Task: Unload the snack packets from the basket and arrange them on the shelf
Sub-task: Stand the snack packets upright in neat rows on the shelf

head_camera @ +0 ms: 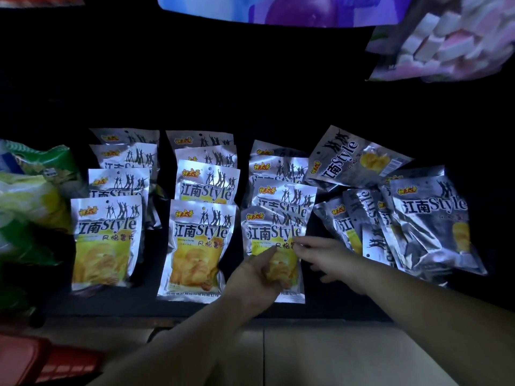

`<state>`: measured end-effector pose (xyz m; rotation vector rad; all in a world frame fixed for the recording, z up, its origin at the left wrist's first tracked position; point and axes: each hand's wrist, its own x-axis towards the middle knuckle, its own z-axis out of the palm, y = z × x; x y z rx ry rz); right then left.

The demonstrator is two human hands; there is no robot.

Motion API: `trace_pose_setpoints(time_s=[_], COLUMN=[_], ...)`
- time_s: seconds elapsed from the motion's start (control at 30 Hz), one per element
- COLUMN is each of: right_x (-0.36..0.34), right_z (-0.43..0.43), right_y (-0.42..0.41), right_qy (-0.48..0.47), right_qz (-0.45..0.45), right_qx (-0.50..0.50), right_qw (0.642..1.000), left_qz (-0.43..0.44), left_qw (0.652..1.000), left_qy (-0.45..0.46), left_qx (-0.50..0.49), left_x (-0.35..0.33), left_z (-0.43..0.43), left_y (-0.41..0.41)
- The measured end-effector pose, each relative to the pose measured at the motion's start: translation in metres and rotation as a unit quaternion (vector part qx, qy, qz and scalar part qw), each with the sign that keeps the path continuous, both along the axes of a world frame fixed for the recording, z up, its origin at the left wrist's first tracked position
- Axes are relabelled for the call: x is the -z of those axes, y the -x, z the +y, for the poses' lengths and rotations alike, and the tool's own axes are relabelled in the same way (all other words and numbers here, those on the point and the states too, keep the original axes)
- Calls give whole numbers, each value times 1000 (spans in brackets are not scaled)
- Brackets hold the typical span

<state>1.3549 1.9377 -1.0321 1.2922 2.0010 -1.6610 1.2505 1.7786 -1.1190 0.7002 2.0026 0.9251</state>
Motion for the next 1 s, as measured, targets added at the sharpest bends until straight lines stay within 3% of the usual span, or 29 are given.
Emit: trace_pose_setpoints(time_s=[0.23,0.53,0.77,1.0], right_x=[-7,-82,-121,-84], right_z=[7,3,-4,36], right_y=[-7,-43,-95,-136], right_qy=[-151,-183,-209,-195], right_qz=[7,-25,-38,46], right_qx=[-86,-76,-11,146], right_qw=[985,980,977,969], left_qz=[14,13,-31,-53], left_qw=[999,1000,998,997], left_qy=[12,-4,-55,-50], left_qx=[-35,20,6,25], left_x=[-12,-85,-143,-126], left_z=[-3,23,43,86], left_y=[-2,-2,-44,-61])
